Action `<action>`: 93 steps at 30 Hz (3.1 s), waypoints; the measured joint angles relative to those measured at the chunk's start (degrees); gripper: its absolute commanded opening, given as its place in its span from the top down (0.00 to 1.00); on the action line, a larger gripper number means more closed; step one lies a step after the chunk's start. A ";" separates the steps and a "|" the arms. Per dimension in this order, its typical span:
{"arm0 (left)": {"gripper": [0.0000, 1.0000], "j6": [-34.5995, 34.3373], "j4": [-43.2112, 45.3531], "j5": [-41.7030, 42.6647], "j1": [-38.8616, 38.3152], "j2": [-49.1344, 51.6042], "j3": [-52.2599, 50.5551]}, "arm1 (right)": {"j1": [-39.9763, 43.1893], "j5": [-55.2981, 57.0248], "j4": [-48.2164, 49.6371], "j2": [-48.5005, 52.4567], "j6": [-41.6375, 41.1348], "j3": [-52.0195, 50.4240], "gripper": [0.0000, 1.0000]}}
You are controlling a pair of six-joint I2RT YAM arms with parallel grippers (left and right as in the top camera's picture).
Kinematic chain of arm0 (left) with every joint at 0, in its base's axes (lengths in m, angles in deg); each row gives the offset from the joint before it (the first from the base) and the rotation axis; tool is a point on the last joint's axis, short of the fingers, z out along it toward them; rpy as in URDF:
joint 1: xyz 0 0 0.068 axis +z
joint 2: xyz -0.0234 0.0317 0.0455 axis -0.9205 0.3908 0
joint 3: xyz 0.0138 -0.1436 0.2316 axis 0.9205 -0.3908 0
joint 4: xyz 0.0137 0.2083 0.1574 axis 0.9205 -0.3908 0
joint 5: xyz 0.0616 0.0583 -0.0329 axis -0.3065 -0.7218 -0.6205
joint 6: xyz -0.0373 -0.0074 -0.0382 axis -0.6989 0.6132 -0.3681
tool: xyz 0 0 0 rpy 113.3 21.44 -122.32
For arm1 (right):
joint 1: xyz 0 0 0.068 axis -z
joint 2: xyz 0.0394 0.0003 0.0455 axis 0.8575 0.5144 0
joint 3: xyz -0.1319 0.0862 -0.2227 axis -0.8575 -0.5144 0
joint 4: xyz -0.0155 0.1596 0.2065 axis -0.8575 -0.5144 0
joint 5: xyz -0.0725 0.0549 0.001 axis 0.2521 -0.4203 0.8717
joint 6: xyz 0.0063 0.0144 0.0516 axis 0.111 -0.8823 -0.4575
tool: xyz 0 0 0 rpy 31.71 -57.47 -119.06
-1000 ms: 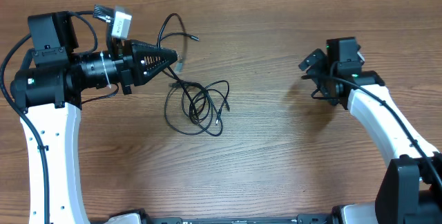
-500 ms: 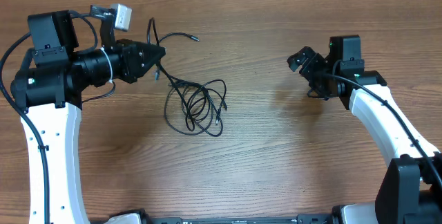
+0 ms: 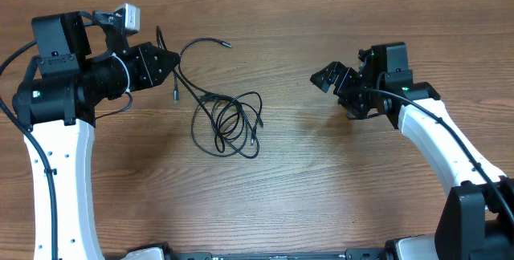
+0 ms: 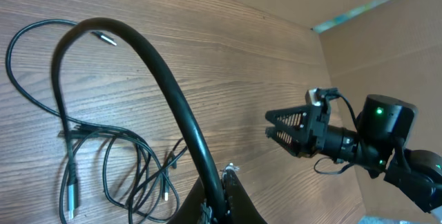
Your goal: Untangle cables
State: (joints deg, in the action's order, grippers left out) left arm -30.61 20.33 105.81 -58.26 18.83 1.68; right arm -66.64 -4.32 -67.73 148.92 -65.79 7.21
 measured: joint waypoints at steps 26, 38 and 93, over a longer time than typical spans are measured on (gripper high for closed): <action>0.96 -12.28 1.66 -6.67 -1.62 1.90 0.00 | -9.27 -12.39 -3.63 -10.86 23.67 0.22 0.00; 0.96 -21.29 5.16 -8.50 -1.64 1.90 0.00 | -34.71 6.27 1.92 -9.57 28.83 0.22 0.00; 0.00 -32.52 7.74 -9.20 -4.81 2.23 0.31 | -29.05 7.61 26.18 0.02 19.52 1.09 0.96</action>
State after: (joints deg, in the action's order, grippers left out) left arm -63.13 28.07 96.61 -63.07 21.06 1.99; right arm -95.69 3.28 -41.54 148.94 -46.27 8.30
